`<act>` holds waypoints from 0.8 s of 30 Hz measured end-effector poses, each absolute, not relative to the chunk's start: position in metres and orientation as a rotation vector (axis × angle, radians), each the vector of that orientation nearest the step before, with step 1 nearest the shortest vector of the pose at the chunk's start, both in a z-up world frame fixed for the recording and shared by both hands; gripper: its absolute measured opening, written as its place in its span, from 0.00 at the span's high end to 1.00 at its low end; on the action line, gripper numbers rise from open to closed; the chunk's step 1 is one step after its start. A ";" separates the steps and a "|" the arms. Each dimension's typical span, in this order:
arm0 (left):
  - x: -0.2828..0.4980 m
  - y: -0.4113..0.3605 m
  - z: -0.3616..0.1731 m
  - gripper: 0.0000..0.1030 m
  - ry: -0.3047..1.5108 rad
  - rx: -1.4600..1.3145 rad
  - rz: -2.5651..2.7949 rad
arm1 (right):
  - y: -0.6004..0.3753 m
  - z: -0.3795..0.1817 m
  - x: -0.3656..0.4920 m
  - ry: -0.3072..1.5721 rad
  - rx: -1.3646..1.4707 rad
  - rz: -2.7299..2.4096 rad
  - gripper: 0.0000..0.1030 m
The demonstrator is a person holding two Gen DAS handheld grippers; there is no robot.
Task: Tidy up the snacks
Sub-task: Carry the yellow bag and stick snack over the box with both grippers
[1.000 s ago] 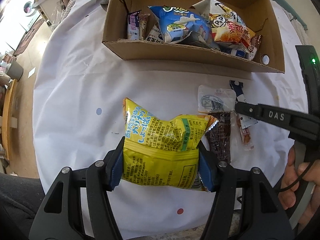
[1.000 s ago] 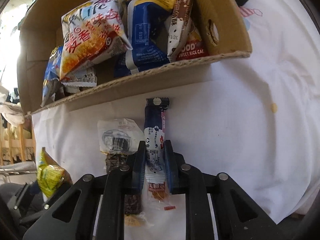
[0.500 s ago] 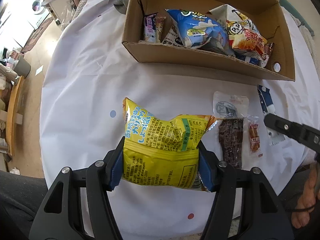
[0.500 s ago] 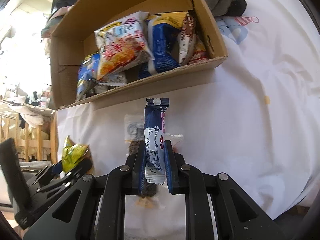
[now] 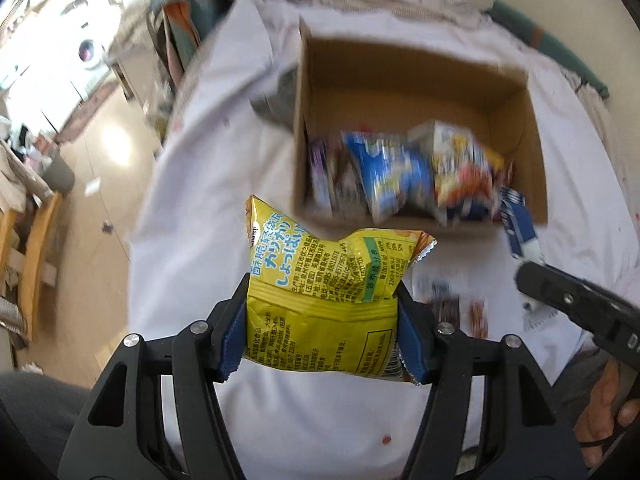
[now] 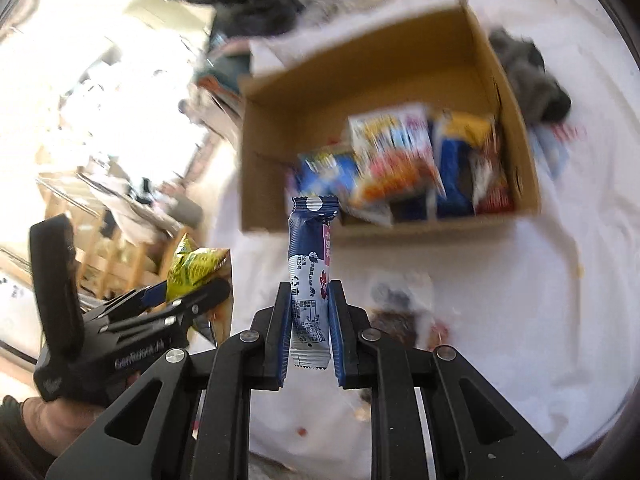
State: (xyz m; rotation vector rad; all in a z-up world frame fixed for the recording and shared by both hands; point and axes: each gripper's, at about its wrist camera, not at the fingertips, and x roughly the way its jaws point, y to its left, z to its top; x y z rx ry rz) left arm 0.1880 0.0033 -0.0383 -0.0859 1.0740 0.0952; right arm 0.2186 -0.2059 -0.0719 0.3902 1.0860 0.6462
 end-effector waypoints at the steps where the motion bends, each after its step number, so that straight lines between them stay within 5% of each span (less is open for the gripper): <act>1: 0.192 0.005 -0.033 0.42 1.063 -0.082 0.096 | -0.208 -0.068 0.219 1.061 0.409 0.649 0.82; 8: 0.231 0.018 -0.009 0.42 1.012 -0.111 0.121 | -0.238 -0.040 0.238 0.919 0.462 0.575 0.82; 24: 0.329 -0.009 -0.021 0.42 0.995 -0.057 0.126 | -0.253 -0.058 0.316 0.971 0.372 0.393 0.82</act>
